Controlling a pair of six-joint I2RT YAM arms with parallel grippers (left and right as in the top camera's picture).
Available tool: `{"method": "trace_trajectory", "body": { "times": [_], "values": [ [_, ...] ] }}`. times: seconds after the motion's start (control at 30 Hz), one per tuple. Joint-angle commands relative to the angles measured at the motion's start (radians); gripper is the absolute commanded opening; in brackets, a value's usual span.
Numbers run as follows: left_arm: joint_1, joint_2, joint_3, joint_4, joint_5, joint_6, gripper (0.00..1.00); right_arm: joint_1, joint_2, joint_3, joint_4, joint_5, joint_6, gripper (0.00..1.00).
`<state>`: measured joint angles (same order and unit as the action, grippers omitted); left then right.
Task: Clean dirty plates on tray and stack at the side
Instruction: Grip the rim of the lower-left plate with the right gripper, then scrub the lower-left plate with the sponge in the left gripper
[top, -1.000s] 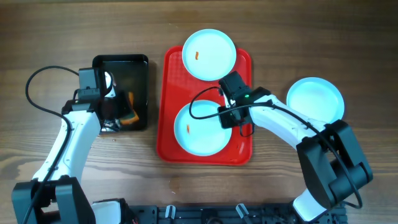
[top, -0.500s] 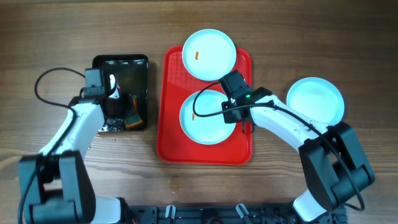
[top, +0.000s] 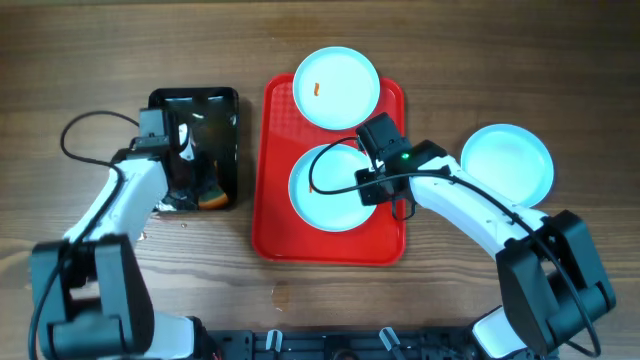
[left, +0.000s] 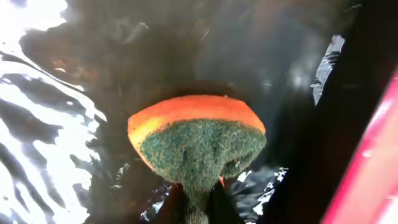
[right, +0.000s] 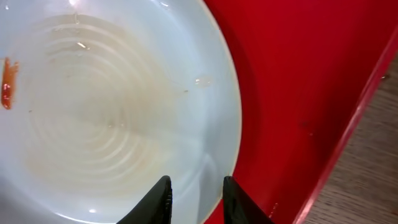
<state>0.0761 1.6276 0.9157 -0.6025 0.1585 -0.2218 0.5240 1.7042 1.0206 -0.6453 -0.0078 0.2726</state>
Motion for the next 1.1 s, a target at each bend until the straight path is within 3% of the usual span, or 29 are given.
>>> {"method": "trace_trajectory", "body": {
  "times": [0.0,0.17,0.23,0.47,0.73,1.07],
  "values": [
    [-0.006,-0.122,0.082,-0.027,0.082,0.006,0.04,-0.002,0.024,-0.029,0.025,-0.034,0.075,0.26],
    [-0.069,-0.204,0.092,-0.032,0.164,-0.009,0.04,-0.005,0.043,-0.058,0.046,0.076,0.185,0.17],
    [-0.108,-0.216,0.092,-0.032,0.167,-0.032,0.04,-0.007,0.043,-0.058,0.042,0.062,0.185,0.21],
    [-0.244,-0.214,0.092,-0.014,0.162,-0.059,0.04,-0.007,-0.017,-0.042,0.052,-0.052,-0.011,0.23],
    [-0.298,-0.214,0.092,0.016,0.167,-0.108,0.04,-0.063,-0.129,-0.030,-0.011,0.038,0.042,0.31],
    [-0.455,-0.159,0.092,0.094,0.113,-0.155,0.04,-0.126,-0.034,-0.080,0.016,-0.090,0.040,0.26]
  ]
}}
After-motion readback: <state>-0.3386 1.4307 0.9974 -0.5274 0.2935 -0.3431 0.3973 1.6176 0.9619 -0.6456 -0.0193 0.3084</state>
